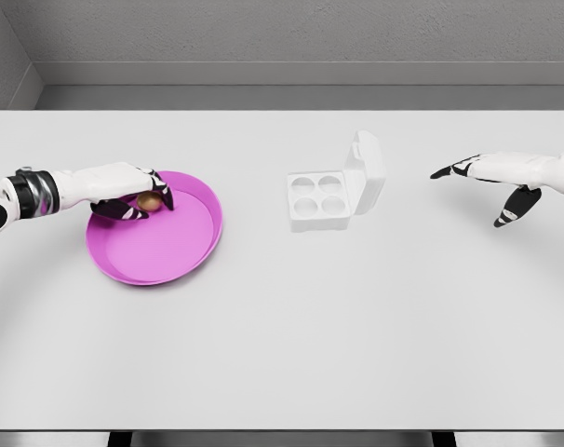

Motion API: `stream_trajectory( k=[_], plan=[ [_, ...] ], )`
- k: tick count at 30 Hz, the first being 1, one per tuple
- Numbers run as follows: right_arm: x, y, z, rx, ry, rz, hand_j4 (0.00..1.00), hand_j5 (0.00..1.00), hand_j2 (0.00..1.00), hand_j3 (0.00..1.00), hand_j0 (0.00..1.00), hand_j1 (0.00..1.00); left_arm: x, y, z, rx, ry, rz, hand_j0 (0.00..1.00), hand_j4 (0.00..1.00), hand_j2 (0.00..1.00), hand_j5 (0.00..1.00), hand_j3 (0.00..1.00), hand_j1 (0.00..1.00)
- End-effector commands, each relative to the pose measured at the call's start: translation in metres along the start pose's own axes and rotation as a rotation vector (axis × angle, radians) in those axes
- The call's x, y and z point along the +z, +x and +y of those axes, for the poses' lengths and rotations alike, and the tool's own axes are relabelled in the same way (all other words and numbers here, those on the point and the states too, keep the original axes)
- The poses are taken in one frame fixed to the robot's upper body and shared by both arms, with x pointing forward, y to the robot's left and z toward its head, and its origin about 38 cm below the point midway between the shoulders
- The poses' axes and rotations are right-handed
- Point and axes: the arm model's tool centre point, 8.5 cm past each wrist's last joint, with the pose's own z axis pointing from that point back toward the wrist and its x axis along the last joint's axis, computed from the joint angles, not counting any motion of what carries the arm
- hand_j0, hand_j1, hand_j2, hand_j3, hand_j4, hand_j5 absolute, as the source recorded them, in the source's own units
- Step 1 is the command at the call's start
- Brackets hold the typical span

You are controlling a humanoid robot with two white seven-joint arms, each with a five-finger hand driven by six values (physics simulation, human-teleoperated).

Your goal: Pack egg into the box and close the box lid

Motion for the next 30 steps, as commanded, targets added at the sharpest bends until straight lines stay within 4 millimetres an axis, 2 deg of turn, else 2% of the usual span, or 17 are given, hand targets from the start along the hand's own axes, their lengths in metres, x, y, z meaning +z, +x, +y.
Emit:
stream_trajectory(
  k=[1, 11, 13, 20, 27, 30],
  plan=[
    [0.001, 0.000, 0.000, -0.005, -0.003, 0.000, 1.00, 1.00, 1.00, 1.00, 1.00, 1.00, 0.000, 0.000, 0.000, 0.001, 0.000, 0.001, 0.43, 0.43, 0.43, 0.43, 0.43, 0.43],
    [0.001, 0.000, -0.001, 0.000, -0.004, -0.003, 1.00, 1.00, 1.00, 1.00, 1.00, 1.00, -0.001, 0.005, 0.006, -0.005, 0.017, -0.018, 0.40, 0.40, 0.40, 0.40, 0.40, 0.40],
    [0.001, 0.001, -0.004, 0.003, -0.008, -0.002, 1.00, 1.00, 1.00, 1.00, 1.00, 1.00, -0.003, 0.014, 0.012, -0.024, 0.033, -0.039, 0.40, 0.40, 0.40, 0.40, 0.40, 0.40],
    [0.002, 0.001, -0.008, 0.008, -0.016, -0.004, 1.00, 1.00, 1.00, 1.00, 1.00, 1.00, -0.025, 0.032, 0.015, -0.011, 0.056, -0.098, 0.40, 0.40, 0.40, 0.40, 0.40, 0.40],
    [0.003, 0.001, -0.009, 0.011, -0.018, -0.005, 1.00, 1.00, 1.00, 1.00, 1.00, 1.00, -0.028, 0.056, 0.032, -0.069, 0.091, -0.155, 0.40, 0.40, 0.40, 0.40, 0.40, 0.40],
    [0.004, 0.001, -0.011, 0.013, -0.021, -0.003, 1.00, 1.00, 1.00, 1.00, 1.00, 1.00, -0.040, 0.067, 0.035, -0.067, 0.105, -0.186, 0.40, 0.40, 0.40, 0.40, 0.40, 0.40]
  ],
)
